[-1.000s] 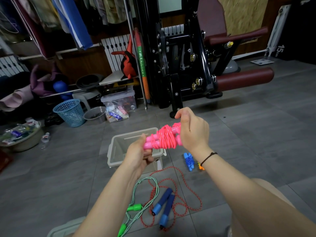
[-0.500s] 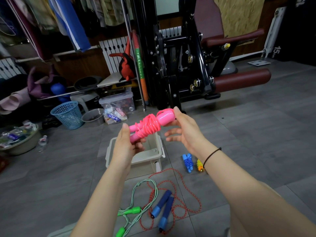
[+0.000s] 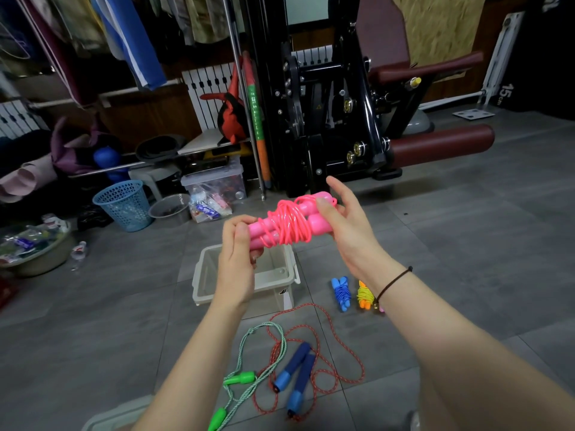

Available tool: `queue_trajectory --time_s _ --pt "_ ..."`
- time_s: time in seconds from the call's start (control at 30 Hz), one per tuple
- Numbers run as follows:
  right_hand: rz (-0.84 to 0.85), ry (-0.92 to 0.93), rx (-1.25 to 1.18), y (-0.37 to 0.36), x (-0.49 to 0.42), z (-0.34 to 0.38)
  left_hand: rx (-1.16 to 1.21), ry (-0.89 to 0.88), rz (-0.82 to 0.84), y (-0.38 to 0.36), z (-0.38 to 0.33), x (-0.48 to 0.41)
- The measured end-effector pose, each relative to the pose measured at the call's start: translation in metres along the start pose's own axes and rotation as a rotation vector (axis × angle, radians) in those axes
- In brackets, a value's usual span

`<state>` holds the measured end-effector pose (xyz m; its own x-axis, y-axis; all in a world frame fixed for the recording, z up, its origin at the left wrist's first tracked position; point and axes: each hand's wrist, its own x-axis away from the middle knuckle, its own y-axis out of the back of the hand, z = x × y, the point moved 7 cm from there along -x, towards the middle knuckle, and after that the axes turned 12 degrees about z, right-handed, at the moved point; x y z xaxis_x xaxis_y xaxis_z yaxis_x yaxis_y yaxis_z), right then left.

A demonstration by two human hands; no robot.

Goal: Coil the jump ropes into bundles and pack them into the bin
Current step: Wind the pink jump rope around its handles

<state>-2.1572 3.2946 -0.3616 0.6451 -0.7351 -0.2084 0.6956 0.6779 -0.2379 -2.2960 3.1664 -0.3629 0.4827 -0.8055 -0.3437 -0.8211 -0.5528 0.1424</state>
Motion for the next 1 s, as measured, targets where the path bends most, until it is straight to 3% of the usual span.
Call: queue_trajectory --time_s 0.1,0.23,0.4,0.57,0.7,0.83,1.0 --pt "0.018 0.113 0.074 -0.004 0.003 0.008 0.075 0.11 -0.106 0.002 0.01 0.001" --pt "0.056 0.24 0.233 -0.008 0.004 0.014 0.17 0.272 -0.113 0.0 0.029 0.0" --pt "0.056 0.341 0.596 -0.01 0.011 0.034 0.414 0.492 -0.012 -0.015 0.041 0.005" --pt "0.103 0.554 0.933 -0.022 0.018 0.044 0.64 0.89 0.154 -0.023 0.058 0.026" --pt "0.184 0.526 1.056 -0.021 0.013 0.036 0.587 0.838 0.151 -0.019 0.058 0.023" --pt "0.203 0.285 0.782 -0.008 0.007 0.025 0.398 0.655 0.108 -0.013 0.05 0.015" --pt "0.335 0.064 0.545 -0.004 0.009 0.01 0.288 0.555 0.212 -0.009 0.036 0.007"
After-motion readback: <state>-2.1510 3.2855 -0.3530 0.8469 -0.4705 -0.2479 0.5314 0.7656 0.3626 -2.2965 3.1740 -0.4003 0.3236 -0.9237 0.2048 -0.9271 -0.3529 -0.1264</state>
